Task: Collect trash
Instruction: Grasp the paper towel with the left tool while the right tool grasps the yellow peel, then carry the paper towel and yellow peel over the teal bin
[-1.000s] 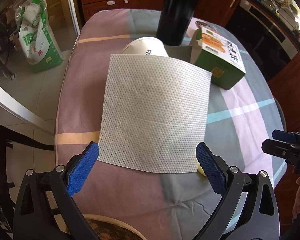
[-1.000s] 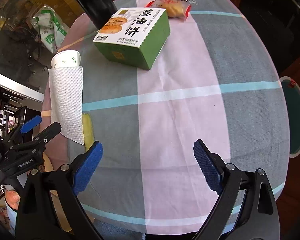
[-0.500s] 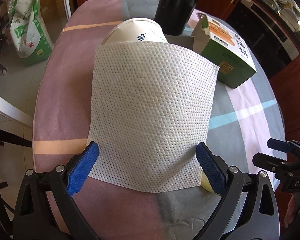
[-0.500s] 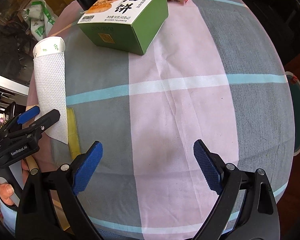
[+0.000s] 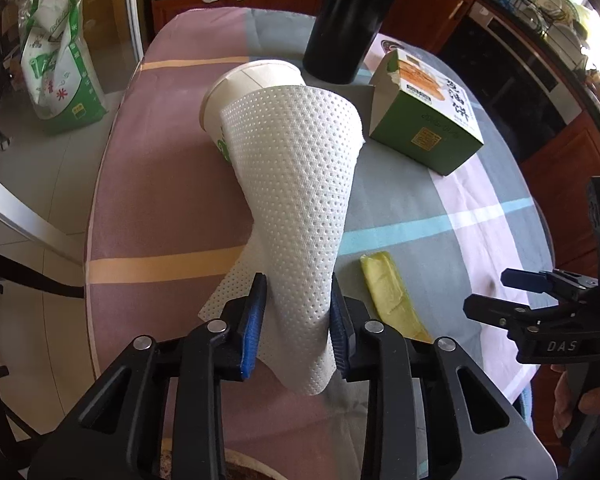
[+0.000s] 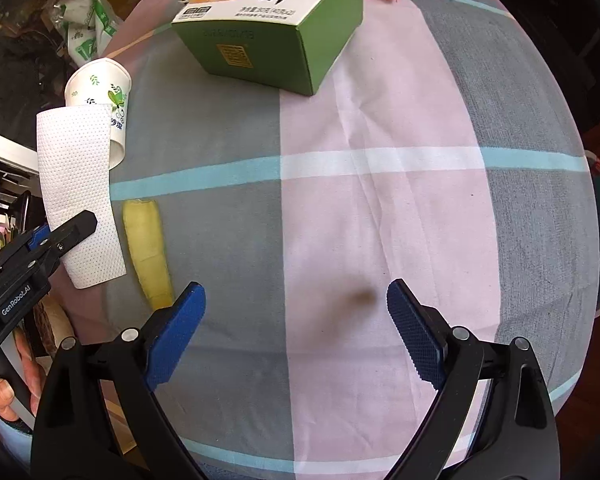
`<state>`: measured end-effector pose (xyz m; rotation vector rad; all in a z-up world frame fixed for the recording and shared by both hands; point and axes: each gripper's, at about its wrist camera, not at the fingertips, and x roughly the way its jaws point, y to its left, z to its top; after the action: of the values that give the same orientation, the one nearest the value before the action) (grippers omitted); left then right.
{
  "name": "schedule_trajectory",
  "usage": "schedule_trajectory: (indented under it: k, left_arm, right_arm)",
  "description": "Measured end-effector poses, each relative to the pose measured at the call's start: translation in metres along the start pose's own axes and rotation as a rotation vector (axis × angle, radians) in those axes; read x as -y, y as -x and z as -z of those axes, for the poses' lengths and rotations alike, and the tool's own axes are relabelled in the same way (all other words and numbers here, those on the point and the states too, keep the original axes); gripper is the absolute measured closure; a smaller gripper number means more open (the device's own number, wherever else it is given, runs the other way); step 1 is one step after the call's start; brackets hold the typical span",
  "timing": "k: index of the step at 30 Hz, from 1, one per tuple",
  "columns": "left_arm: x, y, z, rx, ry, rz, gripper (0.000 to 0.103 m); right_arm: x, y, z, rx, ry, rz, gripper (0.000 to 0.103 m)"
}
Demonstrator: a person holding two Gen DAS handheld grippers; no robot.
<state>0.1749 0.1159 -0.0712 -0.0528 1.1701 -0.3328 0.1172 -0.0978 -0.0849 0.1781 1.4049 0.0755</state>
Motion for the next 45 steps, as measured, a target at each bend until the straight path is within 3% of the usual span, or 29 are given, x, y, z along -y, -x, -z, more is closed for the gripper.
schedule_trajectory:
  k: [2,4,13,17,20,22,23,24,25,34,45]
  left_arm:
    - [0.000,0.007,0.003,0.010,-0.011,0.003,0.093]
    - [0.000,0.014,0.004,0.017,-0.023,0.014,0.096]
    - [-0.021,0.027,0.011,0.019,-0.019,0.033,0.097]
    - [-0.028,0.027,0.014,0.010,-0.002,0.050,0.097]
    - [-0.030,0.028,0.013,0.009,0.003,0.055,0.097]
    - [-0.028,0.028,0.013,0.010,0.008,0.058,0.097]
    - [-0.027,0.028,0.013,0.012,0.009,0.057,0.097]
    - [-0.026,0.028,0.012,0.013,0.008,0.057,0.097]
    - [-0.024,0.029,0.012,0.013,0.005,0.057,0.097]
    - [0.005,0.036,0.010,0.024,-0.041,0.052,0.097]
    - [0.069,0.035,0.002,0.023,-0.138,0.067,0.097]
  right_arm:
    - [-0.008,-0.001,0.000,0.002,0.018,-0.009,0.015]
    - [-0.017,-0.001,0.000,0.010,0.036,-0.019,0.015]
    - [-0.073,-0.013,-0.015,0.055,0.134,-0.058,0.017]
    - [-0.095,-0.023,-0.017,0.059,0.202,-0.049,0.034]
    - [-0.108,-0.026,-0.018,0.098,0.259,0.010,0.042]
    - [-0.115,-0.027,-0.017,0.121,0.298,0.051,0.054]
    - [-0.118,-0.026,-0.015,0.138,0.320,0.079,0.071]
    - [-0.122,-0.028,-0.019,0.143,0.327,0.075,0.080]
    - [-0.122,-0.028,-0.019,0.142,0.324,0.070,0.080]
    - [-0.084,-0.014,-0.028,0.129,0.225,0.012,0.082]
    - [0.005,0.032,-0.008,0.202,0.075,-0.018,0.082]
